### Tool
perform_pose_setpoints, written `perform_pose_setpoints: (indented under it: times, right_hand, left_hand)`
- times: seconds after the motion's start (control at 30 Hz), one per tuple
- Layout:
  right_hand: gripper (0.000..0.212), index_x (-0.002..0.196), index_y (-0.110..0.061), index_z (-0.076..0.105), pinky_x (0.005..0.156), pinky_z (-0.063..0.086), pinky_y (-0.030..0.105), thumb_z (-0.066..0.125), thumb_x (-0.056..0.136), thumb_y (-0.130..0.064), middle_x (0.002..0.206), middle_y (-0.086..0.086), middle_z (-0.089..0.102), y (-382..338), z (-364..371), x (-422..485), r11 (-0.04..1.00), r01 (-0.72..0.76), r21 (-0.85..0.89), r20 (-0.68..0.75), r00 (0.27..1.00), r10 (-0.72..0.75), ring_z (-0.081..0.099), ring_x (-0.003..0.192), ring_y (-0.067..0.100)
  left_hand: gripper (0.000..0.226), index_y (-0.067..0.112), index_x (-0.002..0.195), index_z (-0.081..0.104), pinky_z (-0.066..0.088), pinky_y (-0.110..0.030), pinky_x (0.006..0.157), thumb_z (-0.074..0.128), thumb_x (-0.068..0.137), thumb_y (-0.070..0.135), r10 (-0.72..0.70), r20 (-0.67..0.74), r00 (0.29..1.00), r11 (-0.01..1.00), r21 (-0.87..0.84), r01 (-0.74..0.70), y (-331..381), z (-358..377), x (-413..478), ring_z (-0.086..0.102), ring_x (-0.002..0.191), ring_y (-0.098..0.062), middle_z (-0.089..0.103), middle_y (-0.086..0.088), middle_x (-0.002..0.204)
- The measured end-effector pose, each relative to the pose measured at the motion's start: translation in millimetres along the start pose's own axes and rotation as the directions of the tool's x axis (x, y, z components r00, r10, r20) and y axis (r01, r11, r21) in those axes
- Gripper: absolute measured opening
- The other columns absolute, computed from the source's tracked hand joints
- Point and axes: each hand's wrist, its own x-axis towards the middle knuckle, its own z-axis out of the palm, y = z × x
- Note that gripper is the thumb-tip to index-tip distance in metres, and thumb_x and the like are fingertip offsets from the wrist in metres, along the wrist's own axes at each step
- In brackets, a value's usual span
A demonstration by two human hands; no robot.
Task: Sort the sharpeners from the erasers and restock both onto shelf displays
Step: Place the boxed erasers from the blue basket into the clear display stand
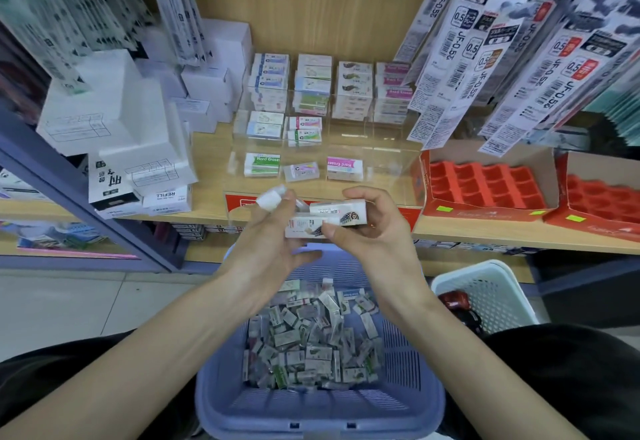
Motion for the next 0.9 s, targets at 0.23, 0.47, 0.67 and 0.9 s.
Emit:
perform_pose_setpoints:
  times: [0.23, 0.47, 0.67, 0.9]
  right_hand:
    - [0.042, 0.103, -0.025, 0.057, 0.079, 0.055, 0.028, 0.072, 0.076, 0.004, 0.104, 0.015, 0.066, -10.9, -11.0, 2.5, 1.0, 0.012, 0.006, -0.046, 0.999, -0.011, 0.063, 0.078, 0.023]
    - [0.033, 0.107, -0.024, 0.061, 0.086, 0.053, 0.031, 0.07, 0.081, -0.004, 0.096, 0.004, 0.067, -14.1, -18.8, 3.3, 0.999, 0.004, 0.042, -0.119, 0.993, 0.001, 0.068, 0.079, 0.01]
    - [0.023, 0.109, -0.009, 0.061, 0.081, 0.056, 0.03, 0.059, 0.088, 0.001, 0.099, 0.018, 0.07, -16.7, -22.3, 3.1, 0.975, -0.02, 0.223, -0.066, 0.997, 0.035, 0.069, 0.092, 0.026]
    - [0.026, 0.111, -0.013, 0.06, 0.081, 0.054, 0.024, 0.06, 0.088, -0.001, 0.097, 0.007, 0.068, -29.6, -28.2, 4.4, 0.997, 0.01, 0.077, 0.107, 0.994, -0.019, 0.068, 0.089, 0.016]
  left_hand:
    - [0.027, 0.023, 0.067, 0.065, 0.054, -0.029, 0.072, 0.059, 0.089, 0.008, 0.215, -0.098, 0.972, 0.967, 0.159, -0.198, 19.0, -1.6, -2.2, 0.066, 0.084, -0.017, 0.068, 0.0, 0.08]
    - [0.017, 0.02, 0.084, 0.056, 0.042, -0.022, 0.052, 0.068, 0.083, 0.008, 0.407, 0.059, 0.911, 0.817, 0.422, -0.393, 23.8, -4.0, 0.4, 0.045, 0.049, -0.009, 0.056, -0.004, 0.064]
    - [0.051, 0.035, 0.109, 0.065, 0.052, -0.017, 0.075, 0.08, 0.06, 0.028, 0.382, 0.264, 0.886, 0.722, 0.513, -0.465, 15.3, 1.4, -2.1, 0.064, 0.092, -0.003, 0.064, 0.011, 0.11]
    - [0.027, 0.03, 0.086, 0.066, 0.048, -0.009, 0.062, 0.076, 0.068, 0.012, 0.43, 0.323, 0.843, 0.695, 0.477, -0.538, 25.1, 11.3, 2.7, 0.064, 0.076, 0.005, 0.07, 0.023, 0.08]
